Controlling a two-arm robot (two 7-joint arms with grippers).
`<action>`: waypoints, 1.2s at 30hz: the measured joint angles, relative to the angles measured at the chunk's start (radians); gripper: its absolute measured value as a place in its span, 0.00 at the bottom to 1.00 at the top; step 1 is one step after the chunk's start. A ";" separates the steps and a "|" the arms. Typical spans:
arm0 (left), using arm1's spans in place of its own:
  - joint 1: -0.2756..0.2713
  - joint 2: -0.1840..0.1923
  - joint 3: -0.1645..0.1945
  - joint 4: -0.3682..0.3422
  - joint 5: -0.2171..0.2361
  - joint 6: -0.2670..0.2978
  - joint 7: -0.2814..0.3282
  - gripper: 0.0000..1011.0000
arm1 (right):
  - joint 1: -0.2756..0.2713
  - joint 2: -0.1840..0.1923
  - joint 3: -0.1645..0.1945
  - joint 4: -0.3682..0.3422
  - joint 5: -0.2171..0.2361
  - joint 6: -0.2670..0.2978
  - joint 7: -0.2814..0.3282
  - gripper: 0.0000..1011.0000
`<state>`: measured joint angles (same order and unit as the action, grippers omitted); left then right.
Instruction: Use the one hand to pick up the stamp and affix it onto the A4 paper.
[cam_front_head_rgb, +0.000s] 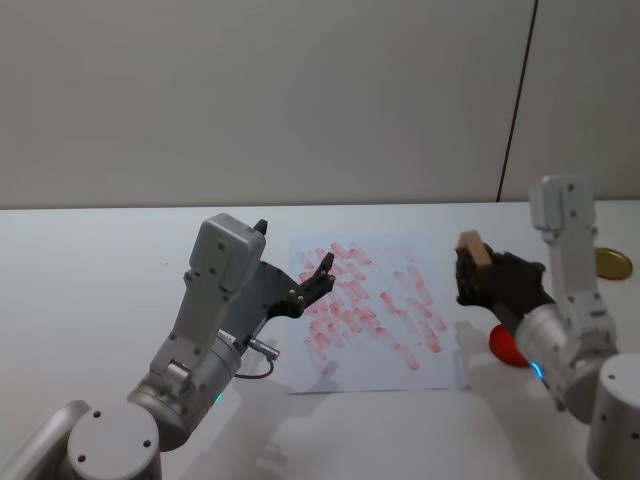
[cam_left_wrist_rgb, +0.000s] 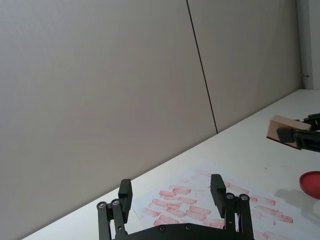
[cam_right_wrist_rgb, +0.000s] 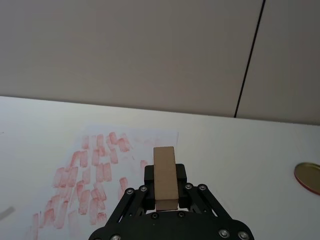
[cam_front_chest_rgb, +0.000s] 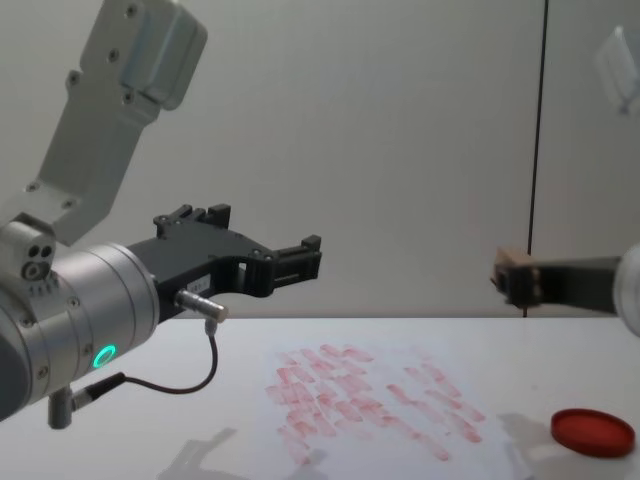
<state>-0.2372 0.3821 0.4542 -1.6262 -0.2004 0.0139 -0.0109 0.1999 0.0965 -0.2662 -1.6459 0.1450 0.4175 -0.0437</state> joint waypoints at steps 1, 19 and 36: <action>0.000 0.000 0.000 0.000 0.000 0.000 0.000 0.98 | -0.006 0.003 0.002 -0.004 0.004 0.004 -0.004 0.22; 0.000 0.000 0.000 0.000 0.000 0.000 0.000 0.98 | -0.096 0.040 0.039 -0.025 0.069 0.053 -0.081 0.22; 0.000 0.000 0.000 0.000 0.000 0.000 0.000 0.98 | -0.063 0.039 0.063 0.072 0.070 0.031 -0.076 0.27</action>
<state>-0.2371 0.3821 0.4542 -1.6262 -0.2004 0.0139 -0.0109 0.1366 0.1354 -0.2029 -1.5738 0.2154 0.4483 -0.1196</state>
